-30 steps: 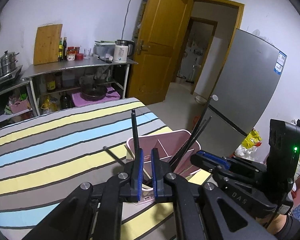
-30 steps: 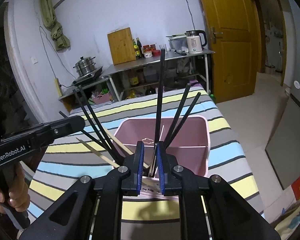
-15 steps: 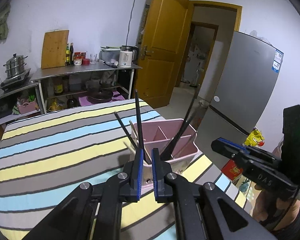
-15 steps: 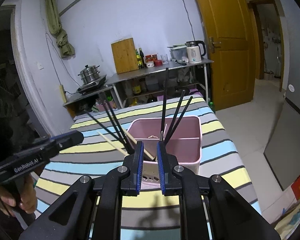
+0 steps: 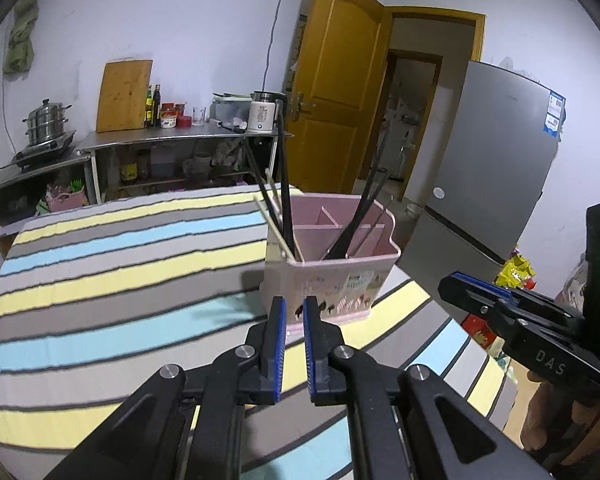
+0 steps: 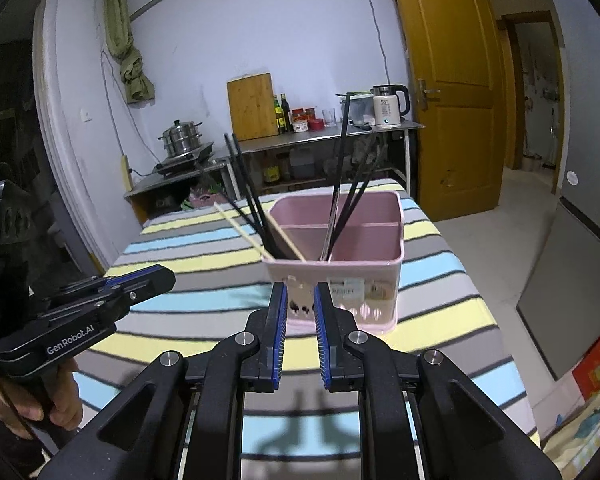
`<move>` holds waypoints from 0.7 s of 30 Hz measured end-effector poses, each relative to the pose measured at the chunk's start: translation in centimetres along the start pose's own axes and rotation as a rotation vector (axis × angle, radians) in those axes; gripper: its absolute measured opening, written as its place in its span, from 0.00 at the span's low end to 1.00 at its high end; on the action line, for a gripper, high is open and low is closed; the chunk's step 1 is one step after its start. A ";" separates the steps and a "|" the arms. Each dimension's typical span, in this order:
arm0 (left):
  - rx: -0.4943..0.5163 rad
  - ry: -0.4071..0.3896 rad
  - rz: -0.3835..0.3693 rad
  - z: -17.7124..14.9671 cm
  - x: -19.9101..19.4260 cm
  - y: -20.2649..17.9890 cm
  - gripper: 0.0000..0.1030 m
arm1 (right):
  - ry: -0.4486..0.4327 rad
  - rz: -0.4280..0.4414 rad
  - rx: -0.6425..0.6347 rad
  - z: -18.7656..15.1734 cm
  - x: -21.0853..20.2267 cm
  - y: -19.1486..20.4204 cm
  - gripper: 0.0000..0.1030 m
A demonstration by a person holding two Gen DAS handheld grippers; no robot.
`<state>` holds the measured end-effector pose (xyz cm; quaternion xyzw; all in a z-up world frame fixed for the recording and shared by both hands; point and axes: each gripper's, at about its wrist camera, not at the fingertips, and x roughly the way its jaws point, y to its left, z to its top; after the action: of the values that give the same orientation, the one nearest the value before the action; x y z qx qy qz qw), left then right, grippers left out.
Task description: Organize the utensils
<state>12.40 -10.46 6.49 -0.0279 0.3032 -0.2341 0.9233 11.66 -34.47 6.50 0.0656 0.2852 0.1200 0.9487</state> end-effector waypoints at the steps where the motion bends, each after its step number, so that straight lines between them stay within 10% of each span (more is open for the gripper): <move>1: 0.004 -0.003 0.002 -0.4 0.0 0.0 0.07 | 0.000 -0.002 -0.002 -0.4 0.0 0.1 0.14; 21: 0.041 -0.049 0.025 -7.3 -1.0 -1.0 0.07 | -0.006 -0.073 -0.027 -6.5 -1.5 0.4 0.14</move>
<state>7.08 -10.27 1.23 -0.0109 0.2760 -0.2282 0.9336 6.72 -34.13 1.96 0.0426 0.2831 0.0888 0.9540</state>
